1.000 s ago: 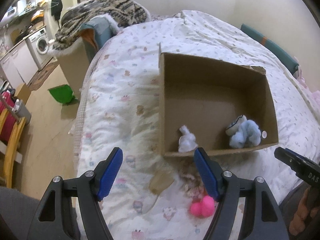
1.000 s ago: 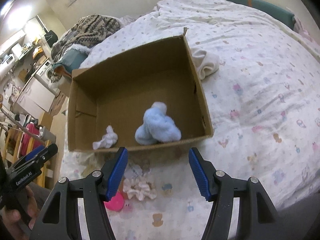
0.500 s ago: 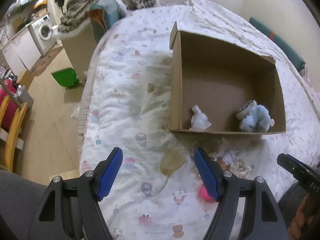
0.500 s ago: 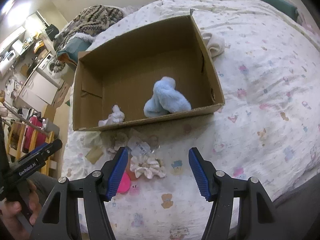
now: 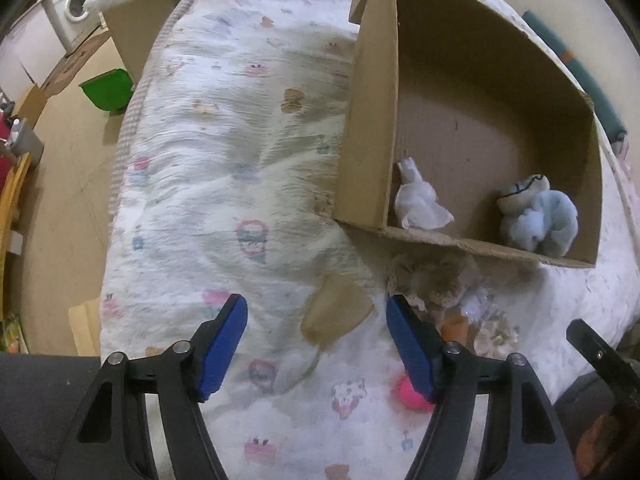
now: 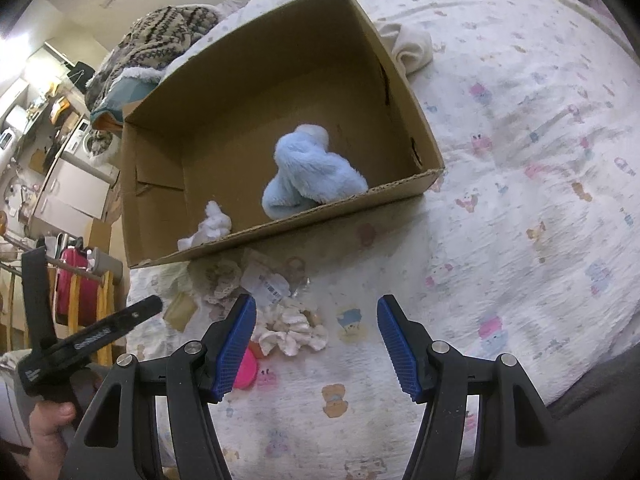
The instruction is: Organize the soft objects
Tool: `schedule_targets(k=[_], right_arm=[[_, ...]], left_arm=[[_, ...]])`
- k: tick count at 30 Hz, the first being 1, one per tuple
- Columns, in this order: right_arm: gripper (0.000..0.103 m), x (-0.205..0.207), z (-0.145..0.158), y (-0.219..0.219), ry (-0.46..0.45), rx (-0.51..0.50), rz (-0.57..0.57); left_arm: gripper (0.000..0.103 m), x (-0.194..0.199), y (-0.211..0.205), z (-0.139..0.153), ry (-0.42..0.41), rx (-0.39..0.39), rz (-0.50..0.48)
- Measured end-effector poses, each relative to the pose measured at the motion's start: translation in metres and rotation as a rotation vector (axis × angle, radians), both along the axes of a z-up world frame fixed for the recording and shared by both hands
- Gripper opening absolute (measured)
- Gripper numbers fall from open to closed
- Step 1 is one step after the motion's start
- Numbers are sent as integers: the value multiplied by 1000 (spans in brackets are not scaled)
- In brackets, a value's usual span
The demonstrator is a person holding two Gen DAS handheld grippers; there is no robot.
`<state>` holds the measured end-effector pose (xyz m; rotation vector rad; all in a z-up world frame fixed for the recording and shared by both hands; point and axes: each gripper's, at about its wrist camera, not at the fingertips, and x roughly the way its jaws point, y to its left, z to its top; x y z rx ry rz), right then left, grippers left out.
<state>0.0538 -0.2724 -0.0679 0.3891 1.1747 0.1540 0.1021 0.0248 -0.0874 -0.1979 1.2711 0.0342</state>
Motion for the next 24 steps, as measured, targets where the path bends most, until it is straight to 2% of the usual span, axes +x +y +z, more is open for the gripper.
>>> schedule_targets(k=[7,11,13,14,18,24], right_arm=[[66,8,-11,5,41,7,11],[66,10,-13,7,49,0,22],[66,11,-13,8,50,-1,23],[66,11,-13,8,51,-2,24],[66,12,-15,4,62,20,21],[66,14,-38,2,171,157,41]], left_arm=[[52,16,-11,-34,87,32,-32],[20,19,-19,-40,103,-10,-68],[12,17,-26,-40,94,23,-99],[10,16,-28,-40,86,39,-111],[7,11,-21,-26,41,16,-80],[7,-3,-9,9,-56,5,-18]])
